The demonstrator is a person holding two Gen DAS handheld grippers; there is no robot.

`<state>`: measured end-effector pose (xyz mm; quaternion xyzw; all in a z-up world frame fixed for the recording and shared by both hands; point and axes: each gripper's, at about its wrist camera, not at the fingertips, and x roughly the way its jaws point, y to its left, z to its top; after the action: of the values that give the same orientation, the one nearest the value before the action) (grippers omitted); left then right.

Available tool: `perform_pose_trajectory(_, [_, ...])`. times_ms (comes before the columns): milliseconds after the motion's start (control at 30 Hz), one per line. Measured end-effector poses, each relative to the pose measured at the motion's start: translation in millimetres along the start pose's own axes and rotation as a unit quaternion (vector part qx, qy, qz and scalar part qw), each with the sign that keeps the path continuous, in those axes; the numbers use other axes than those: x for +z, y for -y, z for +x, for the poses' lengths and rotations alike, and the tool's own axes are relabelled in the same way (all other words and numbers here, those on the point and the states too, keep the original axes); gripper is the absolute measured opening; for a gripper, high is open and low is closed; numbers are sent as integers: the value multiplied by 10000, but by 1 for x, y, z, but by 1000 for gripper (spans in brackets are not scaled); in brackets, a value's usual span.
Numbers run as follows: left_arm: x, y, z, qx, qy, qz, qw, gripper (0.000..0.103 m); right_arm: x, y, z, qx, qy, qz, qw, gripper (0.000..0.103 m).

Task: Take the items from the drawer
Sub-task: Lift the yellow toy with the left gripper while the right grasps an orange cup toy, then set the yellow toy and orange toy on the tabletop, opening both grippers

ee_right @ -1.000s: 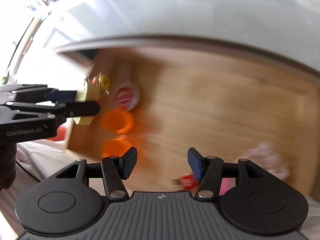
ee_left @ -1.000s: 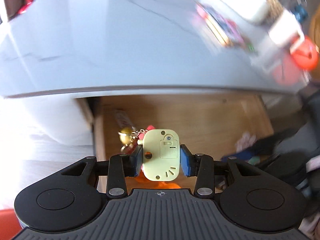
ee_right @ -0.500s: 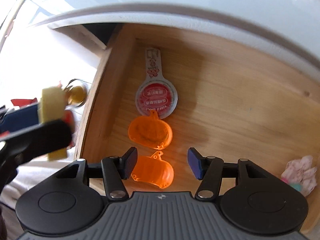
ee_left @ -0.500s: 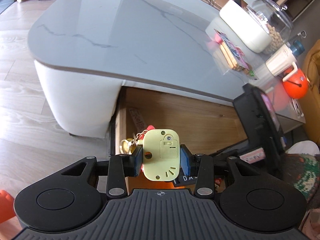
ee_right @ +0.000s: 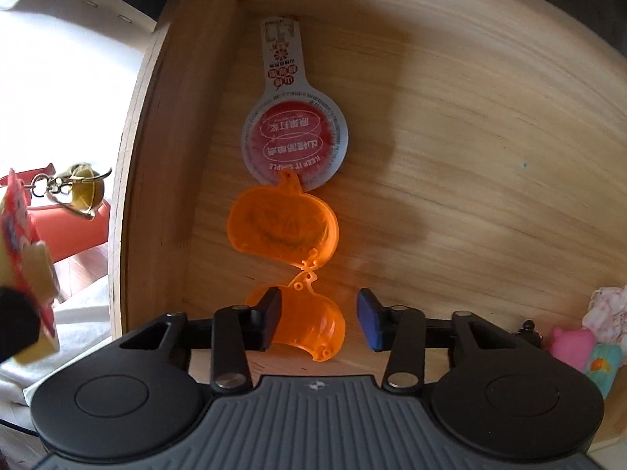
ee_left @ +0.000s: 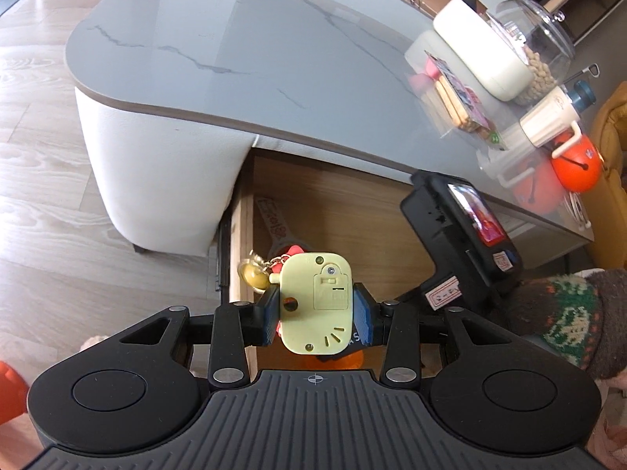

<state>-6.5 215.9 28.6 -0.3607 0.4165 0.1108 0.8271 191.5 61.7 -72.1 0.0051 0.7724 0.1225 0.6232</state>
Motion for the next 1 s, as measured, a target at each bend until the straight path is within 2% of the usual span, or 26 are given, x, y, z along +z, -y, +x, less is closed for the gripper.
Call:
perform_pose_trajectory(33, [0,0,1,0,-22,5,10000,43,0,0,1,18,-39,-35,10000,29])
perform_pose_trajectory(67, [1,0,2,5,-47,6,10000,43,-2,0,2,7,-70,-88,9999,14])
perform_pose_trajectory(100, [1,1,4,13,-75,10,10000,43,-4,0,4,25,-113,-150,9998,5])
perform_pose_trajectory(167, [2,2,8,26,-149,12,9999,43,-10,1,1,92,-77,-228,9997,4])
perform_pose_trajectory(300, [2,10,19,-79,-413,97,9991,43,-24,12,-20,181,258,-287,9991,4])
perform_pose_trajectory(567, [7,56,39,-106,-592,933,9938,43,-74,74,-82,235,1137,-15,9932,4])
perform_pose_trajectory(633, [8,72,36,3,-477,1100,9928,43,-93,90,-105,263,1405,60,9897,4])
perform_pose_trajectory(733, [19,97,19,-314,-257,1019,9940,43,-113,110,-143,310,1837,72,9825,4])
perform_pose_trajectory(833, [48,134,-5,-212,308,1209,9920,43,-123,129,-196,467,2430,47,9689,4])
perform_pose_trajectory(900, [76,155,-14,-15,769,1333,9881,43,-120,142,-232,380,2904,48,9561,4])
perform_pose_trajectory(1000, [120,173,-1,217,1106,1299,9851,43,-95,162,-270,164,3415,258,9394,4])
